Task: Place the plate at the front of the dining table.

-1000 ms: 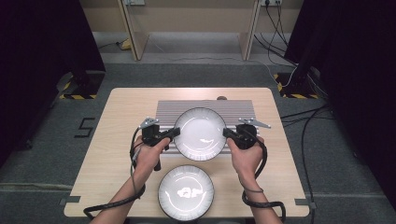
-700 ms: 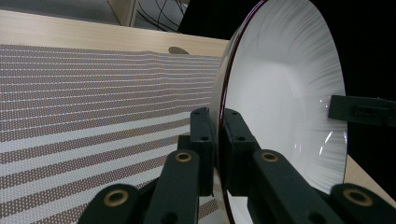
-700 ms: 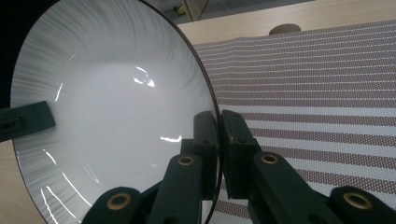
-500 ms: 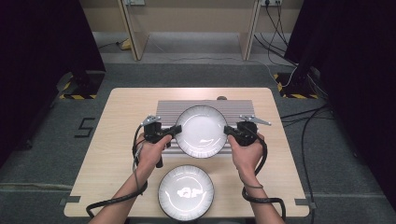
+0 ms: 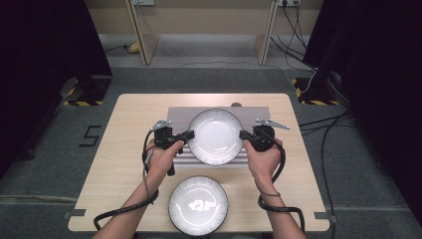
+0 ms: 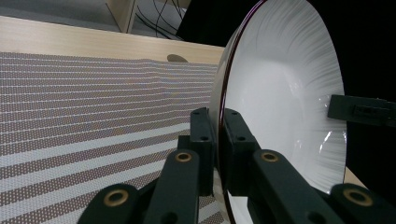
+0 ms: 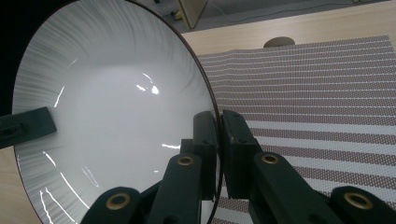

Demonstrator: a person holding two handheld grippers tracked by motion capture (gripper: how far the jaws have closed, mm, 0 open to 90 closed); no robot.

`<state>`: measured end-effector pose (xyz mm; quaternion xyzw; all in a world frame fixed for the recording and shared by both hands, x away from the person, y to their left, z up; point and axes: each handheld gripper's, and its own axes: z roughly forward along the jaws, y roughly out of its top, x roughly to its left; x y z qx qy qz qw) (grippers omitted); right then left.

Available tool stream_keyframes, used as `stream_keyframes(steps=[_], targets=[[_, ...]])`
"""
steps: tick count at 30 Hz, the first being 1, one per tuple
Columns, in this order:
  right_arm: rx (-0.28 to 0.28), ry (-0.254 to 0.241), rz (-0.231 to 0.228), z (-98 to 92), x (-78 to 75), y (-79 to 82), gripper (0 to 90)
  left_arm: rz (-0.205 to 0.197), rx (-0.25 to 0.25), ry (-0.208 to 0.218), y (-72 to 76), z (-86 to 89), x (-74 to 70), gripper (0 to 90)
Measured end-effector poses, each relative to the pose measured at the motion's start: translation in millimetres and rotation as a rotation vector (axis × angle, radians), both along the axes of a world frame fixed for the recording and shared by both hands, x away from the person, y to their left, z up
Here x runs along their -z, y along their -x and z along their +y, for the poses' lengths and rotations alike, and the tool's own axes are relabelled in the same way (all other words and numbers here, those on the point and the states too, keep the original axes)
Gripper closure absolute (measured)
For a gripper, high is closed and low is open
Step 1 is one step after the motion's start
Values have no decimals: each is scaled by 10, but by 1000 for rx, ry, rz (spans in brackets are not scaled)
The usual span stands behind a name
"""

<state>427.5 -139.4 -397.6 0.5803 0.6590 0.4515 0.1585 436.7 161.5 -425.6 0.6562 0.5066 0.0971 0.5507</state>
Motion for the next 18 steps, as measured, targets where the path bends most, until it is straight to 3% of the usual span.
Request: stream_keyframes(steps=[18], targets=[[18,-5,4,-10,20,-132,850,3,-13,0,-137,-31,37,838]])
